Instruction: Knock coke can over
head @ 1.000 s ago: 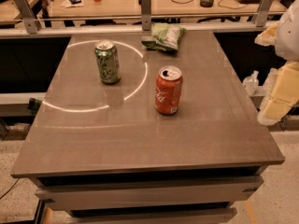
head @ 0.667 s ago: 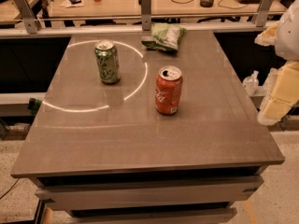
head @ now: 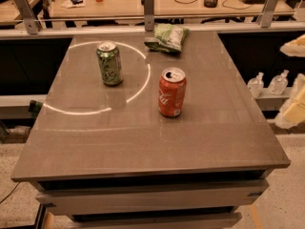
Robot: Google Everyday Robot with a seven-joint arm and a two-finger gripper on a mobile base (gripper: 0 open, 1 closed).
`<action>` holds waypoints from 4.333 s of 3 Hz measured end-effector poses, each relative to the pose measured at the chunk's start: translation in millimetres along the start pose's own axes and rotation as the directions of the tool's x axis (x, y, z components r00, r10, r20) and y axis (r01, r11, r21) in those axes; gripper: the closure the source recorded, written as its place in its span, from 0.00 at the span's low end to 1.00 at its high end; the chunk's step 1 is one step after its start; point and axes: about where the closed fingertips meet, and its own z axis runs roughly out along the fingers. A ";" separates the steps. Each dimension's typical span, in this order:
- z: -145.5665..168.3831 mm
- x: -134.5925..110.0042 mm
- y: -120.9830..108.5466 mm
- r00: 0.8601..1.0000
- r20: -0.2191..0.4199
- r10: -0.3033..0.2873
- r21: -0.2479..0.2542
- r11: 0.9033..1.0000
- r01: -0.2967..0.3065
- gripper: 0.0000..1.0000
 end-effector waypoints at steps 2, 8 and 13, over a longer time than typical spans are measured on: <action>16.0 15.2 -0.7 0.916 0.401 0.028 0.081 0.995 -0.066 0.00; 92.2 -100.9 13.0 0.606 0.791 0.085 -0.113 0.994 0.008 0.00; 157.4 -174.6 28.4 0.501 0.857 0.118 -0.244 0.950 0.195 0.00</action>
Offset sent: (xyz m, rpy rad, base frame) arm -0.0091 0.0421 0.0170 0.8442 -0.4073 0.0556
